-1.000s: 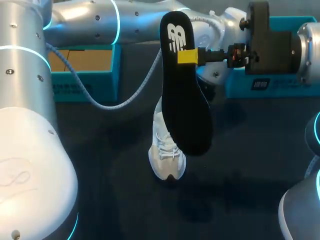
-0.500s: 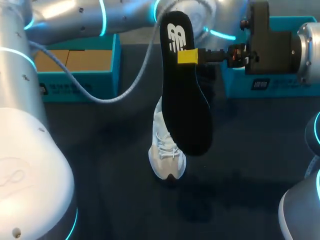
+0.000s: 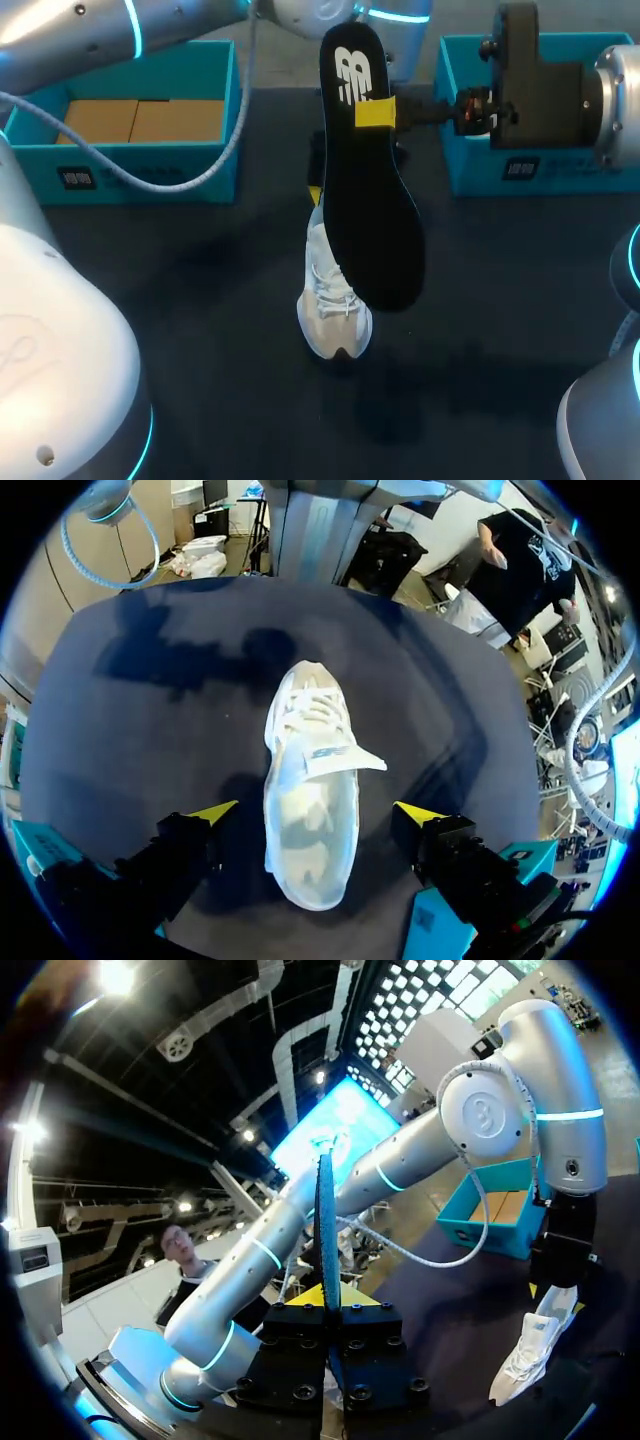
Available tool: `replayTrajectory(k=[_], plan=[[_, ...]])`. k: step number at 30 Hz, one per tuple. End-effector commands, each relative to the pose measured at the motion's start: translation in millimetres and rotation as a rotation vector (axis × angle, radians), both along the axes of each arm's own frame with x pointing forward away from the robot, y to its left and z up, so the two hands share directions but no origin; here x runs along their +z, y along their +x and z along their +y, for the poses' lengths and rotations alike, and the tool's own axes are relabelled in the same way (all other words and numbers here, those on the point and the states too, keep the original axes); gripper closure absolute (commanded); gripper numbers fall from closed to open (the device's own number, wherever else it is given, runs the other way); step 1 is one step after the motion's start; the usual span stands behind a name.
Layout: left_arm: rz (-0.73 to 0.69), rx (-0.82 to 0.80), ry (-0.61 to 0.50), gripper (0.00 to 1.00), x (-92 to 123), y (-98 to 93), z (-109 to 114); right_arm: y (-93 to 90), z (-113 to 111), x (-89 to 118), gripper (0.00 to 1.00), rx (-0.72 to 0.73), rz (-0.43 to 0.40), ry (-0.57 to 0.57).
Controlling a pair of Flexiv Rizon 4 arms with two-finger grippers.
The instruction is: Take the shoe out of the shoebox, open the shoe tongue, remove and reinsert the insole, then place the shoe into the shoebox
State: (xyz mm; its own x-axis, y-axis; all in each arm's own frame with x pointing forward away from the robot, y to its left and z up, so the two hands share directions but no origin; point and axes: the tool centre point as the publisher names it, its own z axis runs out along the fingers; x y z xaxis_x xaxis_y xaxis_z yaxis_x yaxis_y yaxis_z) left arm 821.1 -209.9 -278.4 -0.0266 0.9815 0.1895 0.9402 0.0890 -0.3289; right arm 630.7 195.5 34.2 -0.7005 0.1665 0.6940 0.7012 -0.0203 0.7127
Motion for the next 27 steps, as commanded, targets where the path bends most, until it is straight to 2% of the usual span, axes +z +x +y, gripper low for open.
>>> replayTrajectory(k=[1, 7, 9, 14, 22, 27], plan=[[-0.009, 0.012, -0.042, 0.0, 0, -2.1, 5, 0.5, 2, -1, 1.0, -0.001, 0.0, 0.002], [-0.009, 0.012, -0.042, 0.0, 0, -2.1, 5, 0.5, 2, -1, 1.0, -0.001, 0.0, 0.002], [0.029, 0.077, -0.18, 0.0, 11, 0.0, 3, 0.5, 2, -1, 1.0, -0.001, 0.0, 0.002], [0.017, 0.151, -0.411, 0.0, 41, 9.2, -2, 23.4, -10, 4, 1.0, -0.002, 0.052, 0.012], [0.006, 0.18, -0.599, 0.0, 77, 19.4, -7, 50.6, -36, 13, 1.0, 0.016, 0.104, -0.037], [-0.025, 0.191, -0.745, 0.0, 98, 25.6, -9, 65.5, -57, 18, 1.0, -0.005, 0.183, -0.052]])
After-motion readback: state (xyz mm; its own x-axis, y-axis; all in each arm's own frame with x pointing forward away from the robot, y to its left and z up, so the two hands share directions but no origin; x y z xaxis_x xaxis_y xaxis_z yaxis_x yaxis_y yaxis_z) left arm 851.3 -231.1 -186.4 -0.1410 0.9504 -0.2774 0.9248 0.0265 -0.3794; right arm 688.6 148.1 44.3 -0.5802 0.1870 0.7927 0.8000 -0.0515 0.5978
